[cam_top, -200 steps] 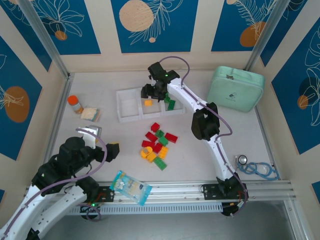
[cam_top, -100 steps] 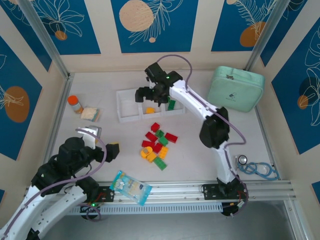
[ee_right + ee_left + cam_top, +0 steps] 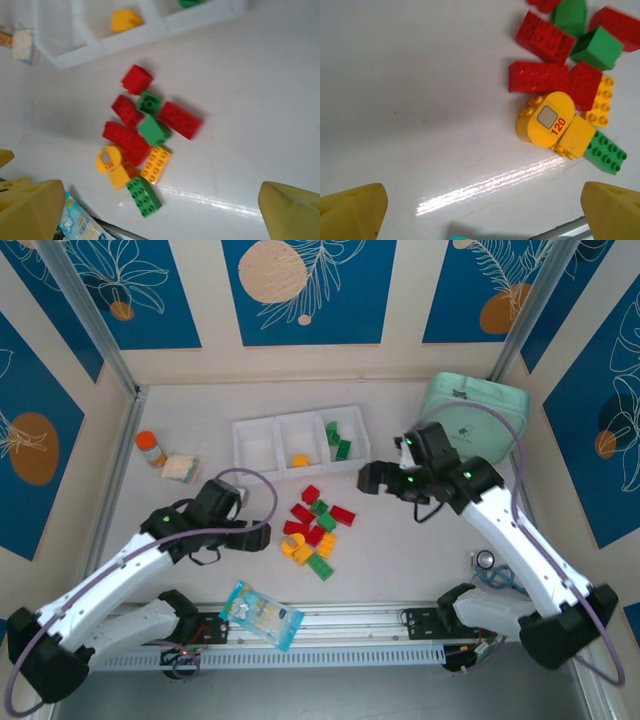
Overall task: Sort the legos into containers by color
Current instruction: Move the lego to the bottom-center of the table.
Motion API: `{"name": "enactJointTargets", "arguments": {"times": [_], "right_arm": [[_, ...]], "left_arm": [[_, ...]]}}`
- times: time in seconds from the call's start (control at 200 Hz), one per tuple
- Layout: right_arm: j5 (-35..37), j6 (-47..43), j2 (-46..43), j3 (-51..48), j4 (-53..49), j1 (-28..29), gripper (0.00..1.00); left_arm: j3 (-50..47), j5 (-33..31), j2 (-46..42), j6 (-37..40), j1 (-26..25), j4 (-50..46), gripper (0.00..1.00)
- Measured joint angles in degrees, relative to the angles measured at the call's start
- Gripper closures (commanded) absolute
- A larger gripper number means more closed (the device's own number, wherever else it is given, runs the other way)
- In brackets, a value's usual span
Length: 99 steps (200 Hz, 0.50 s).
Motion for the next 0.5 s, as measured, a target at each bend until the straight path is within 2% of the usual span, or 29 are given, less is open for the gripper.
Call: {"name": "enactJointTargets", "arguments": {"times": [0.145, 0.32, 0.495], "right_arm": [[-3.9, 0.5, -5.2, -7.3, -0.4, -4.4, 0.01], [-7.6, 1.1, -3.8, -12.3, 0.5, -4.7, 0.01], [-8.7, 1.0, -1.9, -12.6, 1.8, -4.7, 0.01]], "left_arm": [[-1.1, 0.3, 5.6, -8.3, -4.1, 3.2, 0.04], [0.9, -0.9, 15.3, -15.5, -8.9, 7.6, 0.04], [6.2, -3.5, 25.5, -20.9, -10.4, 8.7, 0.05]]}}
